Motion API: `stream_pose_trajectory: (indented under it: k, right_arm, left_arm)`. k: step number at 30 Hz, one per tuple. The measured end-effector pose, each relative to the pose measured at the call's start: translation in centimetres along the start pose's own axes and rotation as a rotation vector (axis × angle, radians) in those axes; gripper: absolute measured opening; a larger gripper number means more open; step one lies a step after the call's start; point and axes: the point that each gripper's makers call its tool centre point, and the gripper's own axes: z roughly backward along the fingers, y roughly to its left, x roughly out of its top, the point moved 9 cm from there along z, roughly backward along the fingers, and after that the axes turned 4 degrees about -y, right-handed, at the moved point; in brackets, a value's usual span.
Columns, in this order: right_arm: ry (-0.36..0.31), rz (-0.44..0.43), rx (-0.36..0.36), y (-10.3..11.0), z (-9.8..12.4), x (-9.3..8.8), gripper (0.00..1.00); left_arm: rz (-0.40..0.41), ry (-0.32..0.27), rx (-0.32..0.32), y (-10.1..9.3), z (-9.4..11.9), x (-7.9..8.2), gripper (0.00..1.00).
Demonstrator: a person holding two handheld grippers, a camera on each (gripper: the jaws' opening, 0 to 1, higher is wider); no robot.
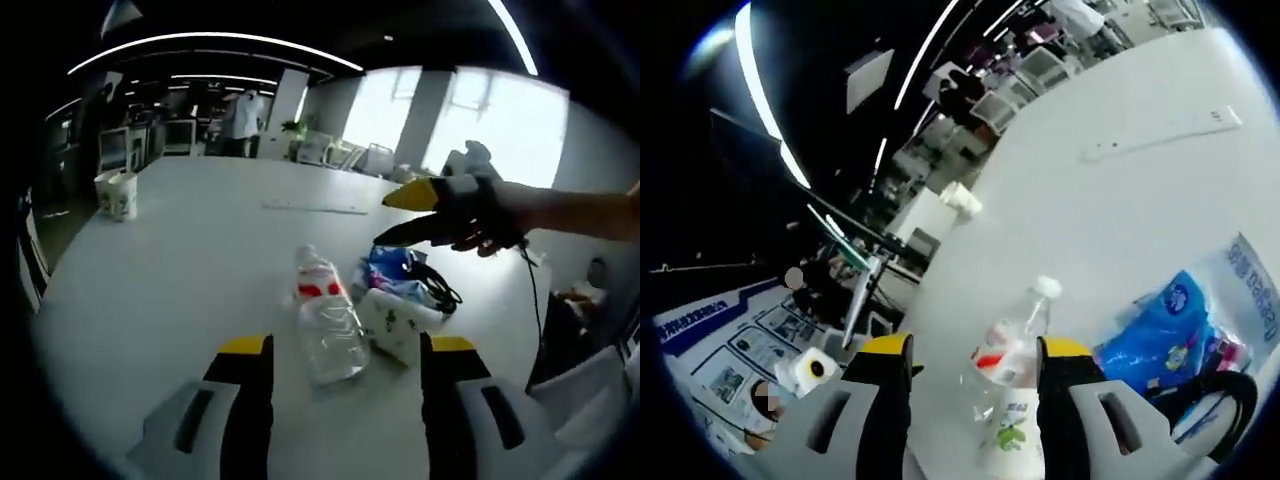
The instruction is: Arrange the tabletop items into an orderly group along one side of the table until the central work area is clear of visible clutter.
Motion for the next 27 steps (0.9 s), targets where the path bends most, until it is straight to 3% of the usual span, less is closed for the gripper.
stream_pose_trajectory:
  k: [11,16,17,20,21,25,27]
  right_arm:
    - [-0.001,-0.038,-0.002,-0.4,-1.0,0.7,0.46]
    - [0.009,-0.033,-0.006,-0.5,-1.0,0.8,0.47]
    - [0.011,-0.036,-0.006,-0.5,-1.0,0.8,0.47]
    - [0.025,-0.018,-0.019,-0.6,-1.0,0.8,0.47]
    - [0.026,-0.016,-0.017,-0.6,-1.0,0.7,0.47]
    - [0.034,-0.01,-0.014,-0.6,-1.1,0.6,0.47]
    - [0.036,-0.007,-0.012,-0.6,-1.1,0.6,0.47]
  left_arm:
    - [0.035,0.117,0.055,0.3,-2.7,0.8,0.54]
    - [0.013,0.207,0.085,0.4,-3.7,0.9,0.53]
    - [-0.001,0.197,0.093,0.4,-4.1,1.2,0.53]
    - [0.006,0.256,0.086,0.3,-4.5,1.4,0.54]
    - [-0.03,0.293,0.075,0.2,-4.7,1.5,0.52]
    - [-0.007,0.3,0.065,-0.1,-5.7,2.2,0.47]
    - [-0.017,0.356,0.056,-0.4,-6.0,2.3,0.47]
